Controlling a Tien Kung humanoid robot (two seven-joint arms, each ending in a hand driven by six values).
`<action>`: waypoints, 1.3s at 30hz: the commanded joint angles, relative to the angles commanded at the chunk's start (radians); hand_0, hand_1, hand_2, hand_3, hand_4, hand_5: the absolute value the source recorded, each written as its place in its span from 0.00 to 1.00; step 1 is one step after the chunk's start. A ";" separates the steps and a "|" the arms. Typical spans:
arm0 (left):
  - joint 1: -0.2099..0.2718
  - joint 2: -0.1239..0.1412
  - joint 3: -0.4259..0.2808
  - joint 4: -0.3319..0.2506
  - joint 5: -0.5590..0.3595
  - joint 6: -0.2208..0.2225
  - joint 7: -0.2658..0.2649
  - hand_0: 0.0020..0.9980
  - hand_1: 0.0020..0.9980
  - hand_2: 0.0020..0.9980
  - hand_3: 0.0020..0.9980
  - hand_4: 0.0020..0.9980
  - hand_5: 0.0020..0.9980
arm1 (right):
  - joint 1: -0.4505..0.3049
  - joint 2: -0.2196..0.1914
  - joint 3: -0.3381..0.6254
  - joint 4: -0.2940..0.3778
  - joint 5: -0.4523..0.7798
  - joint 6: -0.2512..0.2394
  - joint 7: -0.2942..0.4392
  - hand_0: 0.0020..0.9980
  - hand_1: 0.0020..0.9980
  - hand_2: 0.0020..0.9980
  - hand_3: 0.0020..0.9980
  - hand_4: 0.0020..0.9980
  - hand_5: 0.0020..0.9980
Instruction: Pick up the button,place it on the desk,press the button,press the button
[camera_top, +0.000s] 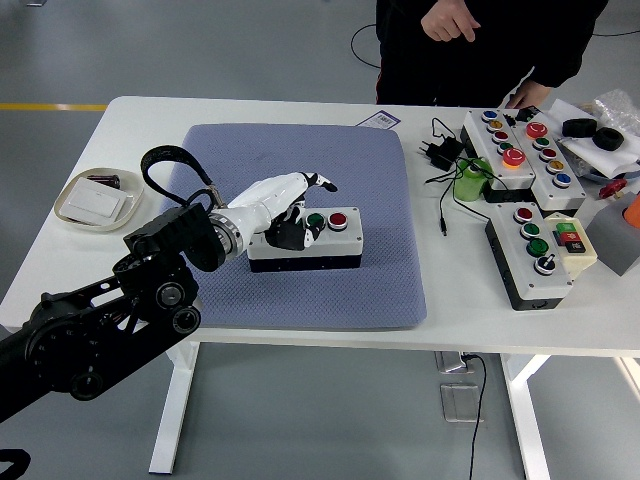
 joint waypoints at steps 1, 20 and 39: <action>-0.002 -0.003 0.005 0.001 -0.002 -0.005 -0.001 0.03 0.02 0.08 0.80 0.54 0.03 | 0.000 0.000 0.000 0.000 0.000 0.000 0.000 0.64 0.53 0.62 0.61 0.26 0.29; -0.014 -0.026 0.057 0.072 -0.001 -0.024 0.003 0.03 0.02 0.08 0.81 0.53 0.01 | -0.005 0.003 0.013 0.000 -0.015 -0.004 -0.003 0.64 0.53 0.62 0.61 0.26 0.29; -0.036 -0.039 0.072 0.129 -0.004 -0.020 0.000 0.02 0.01 0.07 0.82 0.52 0.09 | 0.001 0.004 0.015 0.000 -0.016 -0.003 -0.004 0.64 0.53 0.62 0.61 0.26 0.29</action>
